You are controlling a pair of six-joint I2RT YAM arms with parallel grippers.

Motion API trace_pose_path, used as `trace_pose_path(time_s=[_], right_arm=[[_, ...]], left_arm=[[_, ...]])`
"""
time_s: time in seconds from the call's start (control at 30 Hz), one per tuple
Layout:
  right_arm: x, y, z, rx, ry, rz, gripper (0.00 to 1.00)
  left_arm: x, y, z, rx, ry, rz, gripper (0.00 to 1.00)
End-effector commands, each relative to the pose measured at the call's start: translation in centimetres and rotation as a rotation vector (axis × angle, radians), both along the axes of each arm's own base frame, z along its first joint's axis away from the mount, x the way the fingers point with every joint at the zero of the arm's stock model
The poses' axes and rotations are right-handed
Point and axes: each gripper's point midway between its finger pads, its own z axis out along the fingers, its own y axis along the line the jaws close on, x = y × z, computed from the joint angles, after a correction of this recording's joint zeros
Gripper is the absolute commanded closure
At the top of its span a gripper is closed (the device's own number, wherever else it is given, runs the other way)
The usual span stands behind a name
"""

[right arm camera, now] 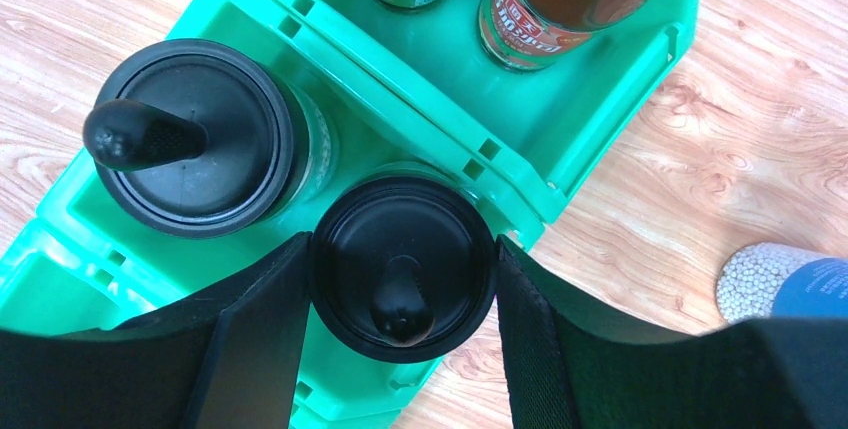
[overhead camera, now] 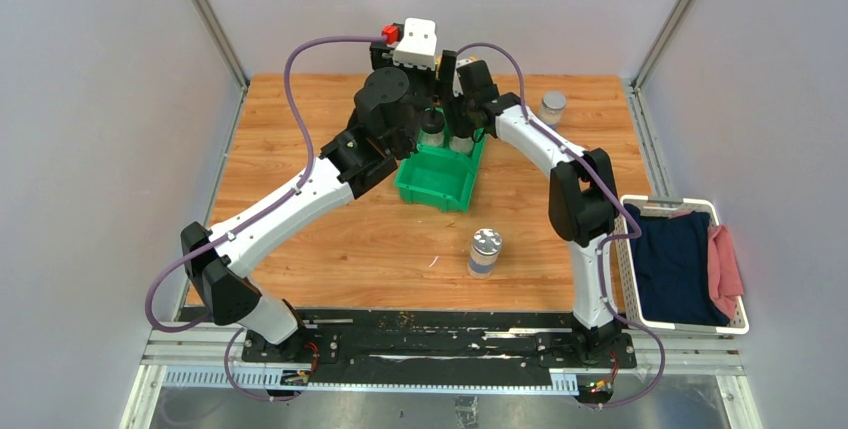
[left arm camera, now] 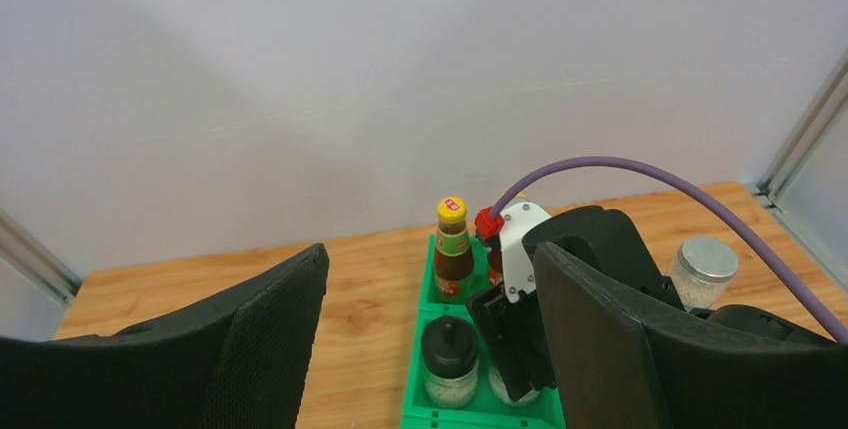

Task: Organize the condiment bottles
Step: Place the bottle in the storage box.

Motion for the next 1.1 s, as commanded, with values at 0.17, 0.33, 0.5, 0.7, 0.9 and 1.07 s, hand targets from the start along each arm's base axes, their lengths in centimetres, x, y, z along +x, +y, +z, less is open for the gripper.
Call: trace_pose_path(time_s=[0.17, 0.33, 0.5, 0.7, 0.9, 1.07], right_arm=[[-0.7, -2.0, -1.6, -0.046, 0.059, -0.034, 0.65], [-0.7, -1.8, -1.7, -0.04, 0.064, -0.026, 0.51], [-0.9, -1.6, -1.8, -0.031, 0.073, -0.017, 0.34], [-1.0, -1.2, -1.6, -0.019, 0.076, 0.0, 0.23], [-1.0, -0.9, -1.3, -0.014, 0.071, 0.013, 0.19], [-0.8, -0.8, -0.6, -0.009, 0.056, 0.016, 0.18]], left_arm=[[0.2, 0.1, -0.3, -0.016, 0.006, 0.007, 0.18], [0.2, 0.2, -0.3, -0.02, 0.005, 0.01, 0.17], [0.2, 0.1, -0.2, -0.023, 0.006, 0.011, 0.16], [0.2, 0.2, -0.3, -0.023, 0.008, 0.015, 0.06], [0.3, 0.1, -0.4, -0.02, 0.01, 0.015, 0.06], [0.3, 0.1, -0.3, -0.021, 0.008, 0.014, 0.06]])
